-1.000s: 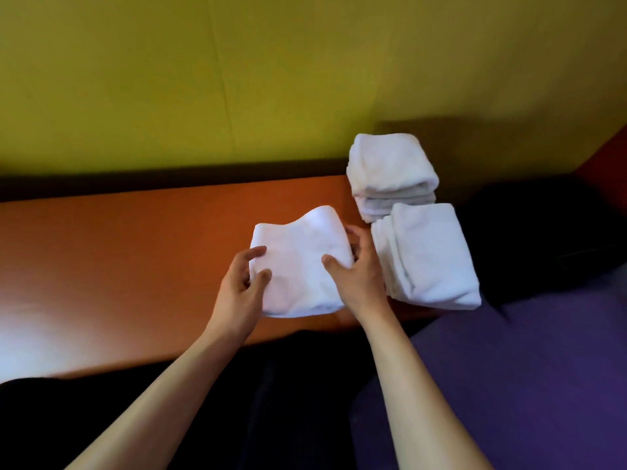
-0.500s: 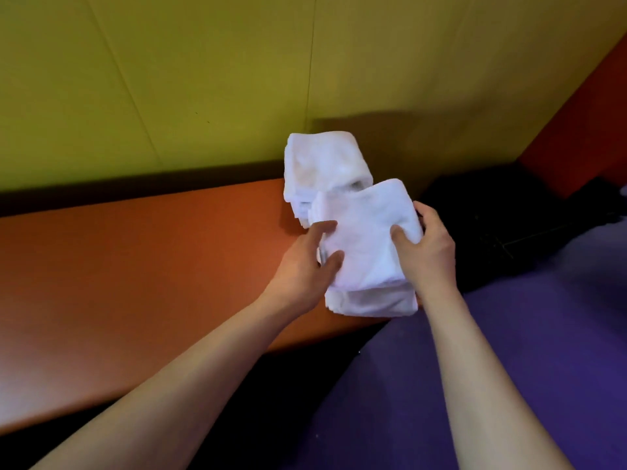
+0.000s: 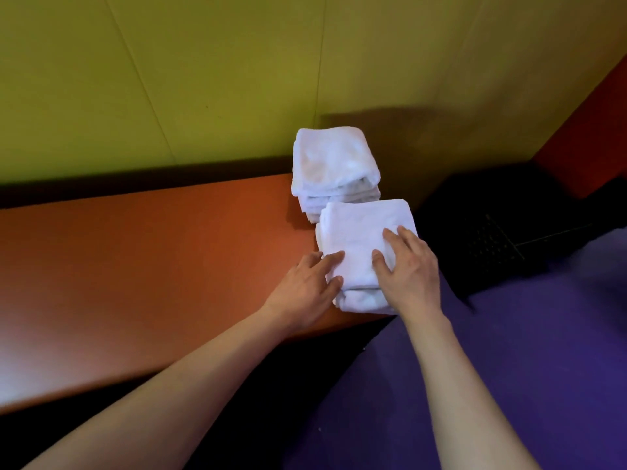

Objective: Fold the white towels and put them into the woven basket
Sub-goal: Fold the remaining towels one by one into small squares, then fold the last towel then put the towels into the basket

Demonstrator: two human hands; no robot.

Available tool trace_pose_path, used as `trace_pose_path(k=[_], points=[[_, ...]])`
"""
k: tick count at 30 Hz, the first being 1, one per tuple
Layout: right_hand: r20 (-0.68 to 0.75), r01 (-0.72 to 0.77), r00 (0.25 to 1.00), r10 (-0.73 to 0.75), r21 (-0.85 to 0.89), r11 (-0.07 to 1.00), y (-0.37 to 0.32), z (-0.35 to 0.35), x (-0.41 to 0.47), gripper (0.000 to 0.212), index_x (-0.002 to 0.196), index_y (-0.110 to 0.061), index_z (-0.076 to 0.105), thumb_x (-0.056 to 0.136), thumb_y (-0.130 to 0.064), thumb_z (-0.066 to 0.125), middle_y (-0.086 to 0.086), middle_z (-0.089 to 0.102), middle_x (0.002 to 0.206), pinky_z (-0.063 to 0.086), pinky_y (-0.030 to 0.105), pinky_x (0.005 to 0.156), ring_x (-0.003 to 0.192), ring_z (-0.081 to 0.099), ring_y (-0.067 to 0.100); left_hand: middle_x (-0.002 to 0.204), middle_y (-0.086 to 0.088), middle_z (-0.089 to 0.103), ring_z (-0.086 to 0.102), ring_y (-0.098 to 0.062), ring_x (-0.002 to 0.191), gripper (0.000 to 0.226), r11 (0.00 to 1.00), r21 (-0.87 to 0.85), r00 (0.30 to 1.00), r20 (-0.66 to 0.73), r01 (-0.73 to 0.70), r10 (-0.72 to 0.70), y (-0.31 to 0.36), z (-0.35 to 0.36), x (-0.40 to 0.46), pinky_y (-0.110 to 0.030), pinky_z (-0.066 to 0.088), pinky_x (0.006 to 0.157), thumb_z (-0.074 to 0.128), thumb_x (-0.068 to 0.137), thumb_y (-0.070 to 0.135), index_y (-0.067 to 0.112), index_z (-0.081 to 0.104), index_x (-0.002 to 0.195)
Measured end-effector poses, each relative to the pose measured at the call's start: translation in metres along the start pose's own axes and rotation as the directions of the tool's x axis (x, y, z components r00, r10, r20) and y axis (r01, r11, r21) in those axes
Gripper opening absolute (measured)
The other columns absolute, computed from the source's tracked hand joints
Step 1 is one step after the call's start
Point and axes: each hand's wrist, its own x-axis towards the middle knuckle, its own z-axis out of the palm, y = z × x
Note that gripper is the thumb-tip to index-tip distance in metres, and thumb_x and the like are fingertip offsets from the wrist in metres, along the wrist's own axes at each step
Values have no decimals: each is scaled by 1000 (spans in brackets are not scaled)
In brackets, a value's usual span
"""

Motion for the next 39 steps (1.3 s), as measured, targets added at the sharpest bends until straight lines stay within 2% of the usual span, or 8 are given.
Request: trace_pose_path(k=[2,4,7,14,18,23,32,39], points=[[-75,70,995,-68,15,997,-11,0,-8,50,133,-14,63,90,-38,51,11,58,141,40,47,108,129,53,30,150,-1,40,47,-27,130,50,995,87,998,-38,-55,58,-5,-10,-20,-38,37,110,43,104,41,34,35,153],[-107,116,988,-108,66,991,-26,3,-20,46,131,-14,64,90,-33,54,10,62,136,42,45,106,126,56,28,148,1,43,50,-27,125,48,982,175,992,-85,-72,88,-16,-18,-42,-39,40,106,43,103,41,34,39,150],[-106,182,980,-167,150,972,-56,9,-42,45,132,-16,63,90,-30,55,5,64,133,42,40,105,122,58,24,145,2,46,52,-26,119,46,968,249,990,-127,-29,63,-33,-32,-79,-41,43,100,41,102,44,33,41,146],[-61,279,960,-272,253,927,-130,30,-101,42,132,-21,62,89,-23,62,0,64,127,43,40,101,116,59,23,139,3,51,54,-27,115,44,920,374,966,-260,115,-16,-79,-62,-171,-42,45,89,37,99,47,31,49,137],[-20,355,930,-366,293,888,-175,46,-132,40,132,-21,62,92,-27,59,-2,63,128,43,41,103,119,58,21,130,4,55,57,-25,110,33,924,332,933,-352,192,-68,-110,-74,-220,-42,47,86,42,97,43,31,59,123],[61,411,887,-459,351,841,-241,60,-156,36,127,-20,65,93,-28,58,-1,63,128,37,36,105,121,55,20,122,5,58,57,-26,105,32,904,287,876,-455,316,-162,-147,-94,-274,-42,47,85,44,95,42,29,62,118],[160,544,742,-651,424,724,-376,95,-182,40,129,-23,64,92,-33,55,-2,62,130,38,36,103,122,54,18,119,5,58,55,-26,101,35,802,209,711,-618,560,-335,-221,-146,-371,-42,44,84,43,93,42,28,62,119],[228,608,616,-754,472,639,-486,131,-201,41,129,-25,64,90,-34,53,-3,63,127,40,36,98,115,57,19,119,5,58,56,-27,102,35,739,114,584,-696,664,-418,-293,-188,-425,-44,47,84,46,89,41,28,63,117]])
